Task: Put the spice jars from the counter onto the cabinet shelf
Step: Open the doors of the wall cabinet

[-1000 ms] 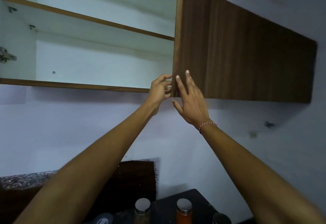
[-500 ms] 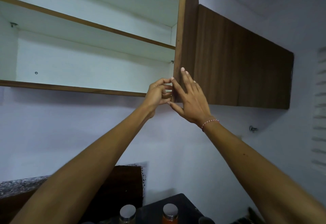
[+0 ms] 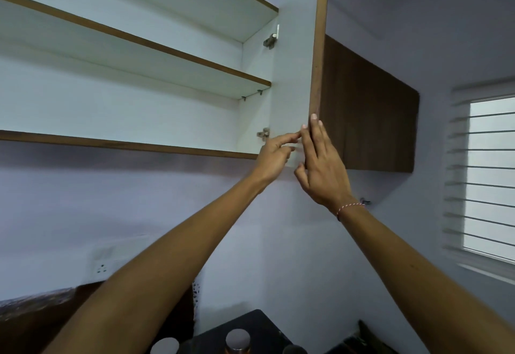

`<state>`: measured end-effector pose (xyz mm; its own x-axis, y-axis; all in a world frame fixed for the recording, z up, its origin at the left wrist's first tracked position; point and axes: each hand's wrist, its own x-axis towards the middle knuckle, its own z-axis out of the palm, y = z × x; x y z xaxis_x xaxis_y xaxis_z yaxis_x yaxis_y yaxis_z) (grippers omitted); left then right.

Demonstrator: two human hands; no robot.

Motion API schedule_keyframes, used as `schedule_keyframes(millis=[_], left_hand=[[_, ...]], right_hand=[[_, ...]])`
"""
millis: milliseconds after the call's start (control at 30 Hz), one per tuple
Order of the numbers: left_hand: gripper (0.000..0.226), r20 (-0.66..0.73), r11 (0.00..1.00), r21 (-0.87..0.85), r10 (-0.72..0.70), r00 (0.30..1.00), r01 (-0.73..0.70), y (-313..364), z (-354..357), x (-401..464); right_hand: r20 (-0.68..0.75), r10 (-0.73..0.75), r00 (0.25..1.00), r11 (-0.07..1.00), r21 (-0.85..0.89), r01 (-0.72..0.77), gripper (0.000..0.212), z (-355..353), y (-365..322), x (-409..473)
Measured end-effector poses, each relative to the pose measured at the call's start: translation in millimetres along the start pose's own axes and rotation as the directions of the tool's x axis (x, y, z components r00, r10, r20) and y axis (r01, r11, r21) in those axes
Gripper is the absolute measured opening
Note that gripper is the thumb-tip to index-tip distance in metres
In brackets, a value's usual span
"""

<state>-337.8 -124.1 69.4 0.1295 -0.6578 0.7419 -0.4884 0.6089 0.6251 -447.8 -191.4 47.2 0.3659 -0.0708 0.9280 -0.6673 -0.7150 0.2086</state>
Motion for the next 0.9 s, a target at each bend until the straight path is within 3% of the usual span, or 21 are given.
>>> schedule_keyframes(millis=[67, 133, 267, 333, 467, 733, 900], left_hand=[[0.049, 0.042, 0.994, 0.085, 0.058, 0.997, -0.061, -8, 11, 7], [0.054, 0.120, 0.942, 0.284, 0.149, 0.982, -0.178, -17, 21, 14], [0.067, 0.335, 0.637, 0.663, 0.218, 0.917, -0.393, -40, 42, 31], [0.069, 0.390, 0.517, 0.729, 0.226, 0.893, -0.449, -51, 55, 42], [0.069, 0.437, 0.401, 0.767, 0.245, 0.865, -0.501, -73, 84, 61], [0.066, 0.527, 0.291, 0.791, 0.122, 0.841, -0.538, -106, 142, 94], [0.073, 0.533, 0.352, 0.773, 0.091, 0.841, -0.528, -124, 155, 99]], right_hand=[[-0.003, 0.003, 1.000, 0.998, -0.058, -0.003, 0.068, -3, 14, -5], [-0.004, 0.011, 1.000, 0.993, -0.115, -0.012, 0.068, -6, 30, -10], [0.005, 0.033, 0.999, 0.982, -0.184, -0.032, 0.068, -11, 62, -20], [0.008, 0.044, 0.999, 0.975, -0.216, -0.041, 0.069, -11, 78, -25], [0.010, 0.093, 0.996, 0.957, -0.276, -0.087, 0.068, -10, 116, -37], [0.159, 0.164, 0.974, 0.886, -0.457, -0.075, 0.064, 8, 189, -55], [0.190, 0.146, 0.971, 0.867, -0.497, -0.033, 0.065, 12, 211, -58]])
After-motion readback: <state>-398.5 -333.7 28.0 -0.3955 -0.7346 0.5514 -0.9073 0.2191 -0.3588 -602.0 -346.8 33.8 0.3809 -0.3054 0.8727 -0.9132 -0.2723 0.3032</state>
